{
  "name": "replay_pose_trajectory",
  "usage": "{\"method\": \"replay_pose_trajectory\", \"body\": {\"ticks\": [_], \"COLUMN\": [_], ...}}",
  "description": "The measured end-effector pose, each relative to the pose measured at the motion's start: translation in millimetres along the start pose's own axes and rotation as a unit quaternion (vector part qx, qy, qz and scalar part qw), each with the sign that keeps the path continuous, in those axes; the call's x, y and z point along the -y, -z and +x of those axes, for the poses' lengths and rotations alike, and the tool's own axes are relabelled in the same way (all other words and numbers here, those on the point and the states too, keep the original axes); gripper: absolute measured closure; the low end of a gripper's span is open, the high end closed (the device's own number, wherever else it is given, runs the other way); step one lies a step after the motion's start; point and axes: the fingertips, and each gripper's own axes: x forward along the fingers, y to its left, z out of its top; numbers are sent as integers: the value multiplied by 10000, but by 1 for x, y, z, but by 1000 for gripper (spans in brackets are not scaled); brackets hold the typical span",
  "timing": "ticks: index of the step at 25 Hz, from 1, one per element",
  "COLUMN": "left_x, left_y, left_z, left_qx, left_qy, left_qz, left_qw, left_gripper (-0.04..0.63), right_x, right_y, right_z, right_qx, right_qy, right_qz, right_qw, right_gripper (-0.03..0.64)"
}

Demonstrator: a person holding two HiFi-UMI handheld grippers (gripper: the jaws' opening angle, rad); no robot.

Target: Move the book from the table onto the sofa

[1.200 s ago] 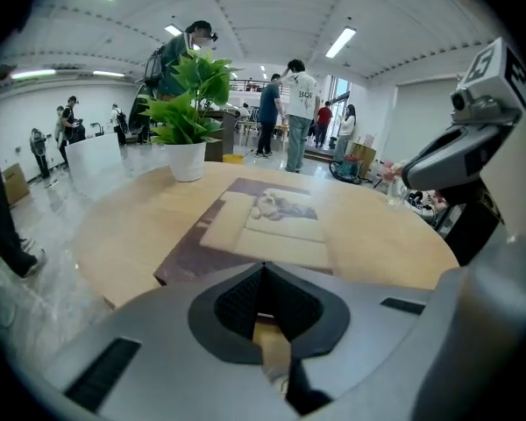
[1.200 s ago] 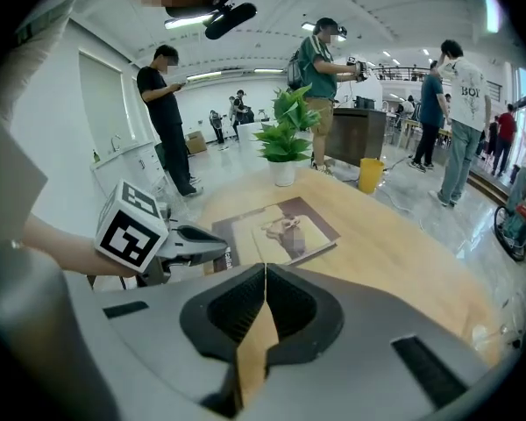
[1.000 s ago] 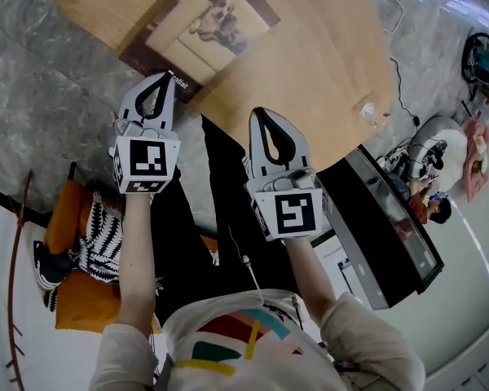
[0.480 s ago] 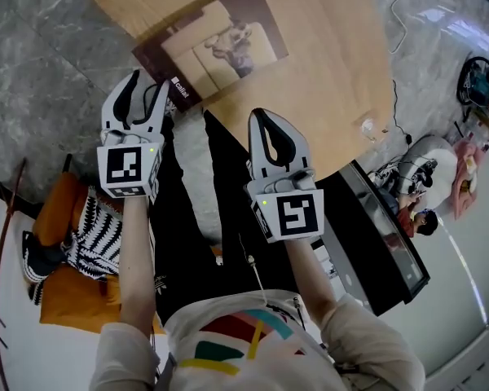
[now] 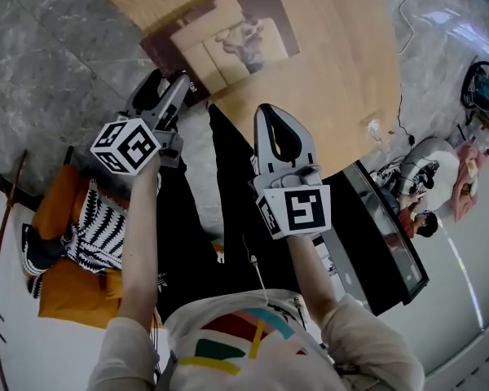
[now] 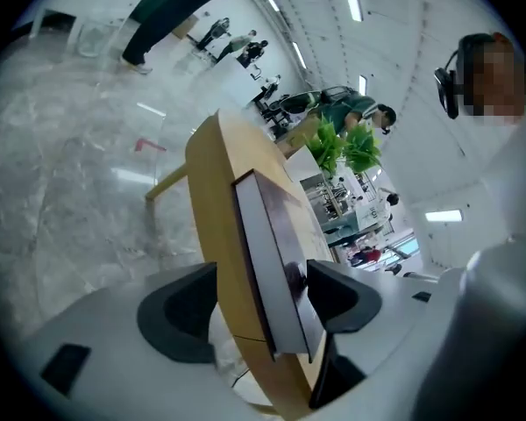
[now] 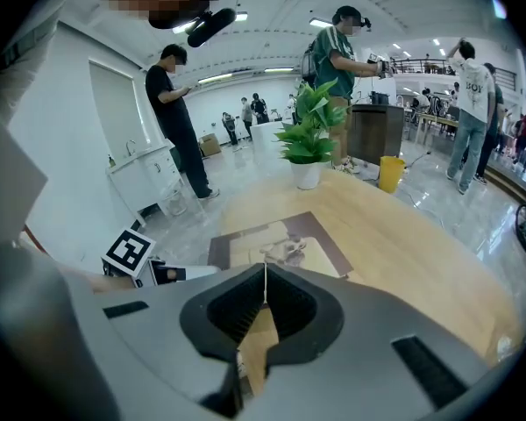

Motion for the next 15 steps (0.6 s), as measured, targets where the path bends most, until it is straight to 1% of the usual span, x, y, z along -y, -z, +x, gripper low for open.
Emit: {"method": "replay_pose_trajectory", "body": {"ticks": [2, 3, 5, 8, 10, 15], "left_x": [2, 4, 9, 17, 20, 26], "left_y": [4, 5, 5, 5, 5, 1], "left_z": [4, 5, 6, 5, 5, -2], "left_qx": [20, 39, 60, 46, 60, 287], "left_qy": [130, 203, 364, 592, 656, 848], "left_qz": [-255, -310, -342, -370, -439, -606], "left_qw": [9996, 9993, 9987, 9976, 9969, 9941], "left_gripper": [276, 278, 300, 371, 387, 411], "right_x": [2, 2, 1, -3, -4, -1], "right_y": [0, 0, 1, 5, 7, 8], "right_z": [1, 1, 1, 1, 1, 3], "right_qx": [20, 30, 32, 7, -8, 16], "right_qy": [20, 25, 19, -22, -39, -6], "right_qz": [75, 115, 196, 270, 272, 309], "right_qw": [10000, 9999, 9998, 9996, 9996, 9995], "right_gripper": [600, 600, 600, 600, 600, 600]}}
